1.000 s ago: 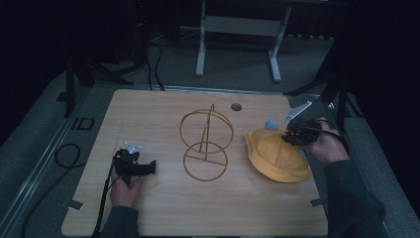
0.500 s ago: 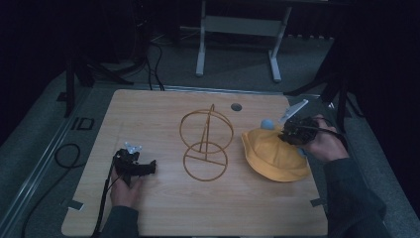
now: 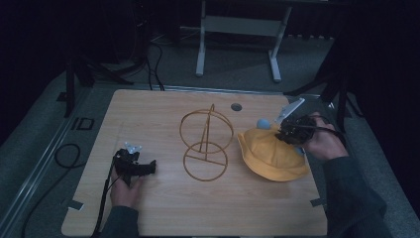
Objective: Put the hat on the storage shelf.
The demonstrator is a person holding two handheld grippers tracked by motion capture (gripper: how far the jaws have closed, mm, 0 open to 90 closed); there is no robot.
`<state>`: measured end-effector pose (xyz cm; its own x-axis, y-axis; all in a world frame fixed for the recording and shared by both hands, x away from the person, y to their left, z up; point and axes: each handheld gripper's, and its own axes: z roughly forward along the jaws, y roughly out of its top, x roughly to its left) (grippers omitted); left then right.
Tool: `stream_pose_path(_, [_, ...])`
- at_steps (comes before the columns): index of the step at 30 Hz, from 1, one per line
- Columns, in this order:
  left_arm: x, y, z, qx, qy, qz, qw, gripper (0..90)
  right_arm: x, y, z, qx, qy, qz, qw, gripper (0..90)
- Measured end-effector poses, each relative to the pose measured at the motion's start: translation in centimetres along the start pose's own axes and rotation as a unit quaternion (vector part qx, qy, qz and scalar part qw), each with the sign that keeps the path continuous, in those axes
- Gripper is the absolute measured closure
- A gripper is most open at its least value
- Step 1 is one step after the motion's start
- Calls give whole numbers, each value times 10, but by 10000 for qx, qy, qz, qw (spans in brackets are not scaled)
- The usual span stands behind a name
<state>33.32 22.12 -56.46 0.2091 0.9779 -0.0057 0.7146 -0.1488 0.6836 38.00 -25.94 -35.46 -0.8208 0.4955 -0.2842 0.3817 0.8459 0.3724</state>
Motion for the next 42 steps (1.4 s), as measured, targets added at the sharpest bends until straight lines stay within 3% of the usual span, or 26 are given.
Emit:
stream_pose_path(14, [0,0,0,-2,0,-2,10000,4,1,8,-11,-133,70,-141,9998,817])
stream_pose_path(29, [0,0,0,11,1,13,10000,4,-8,9,-28,-290,104,-266,9992,818])
stream_pose_path(42, [0,0,0,13,1,10,10000,4,-18,7,-43,-623,97,-254,9977,820])
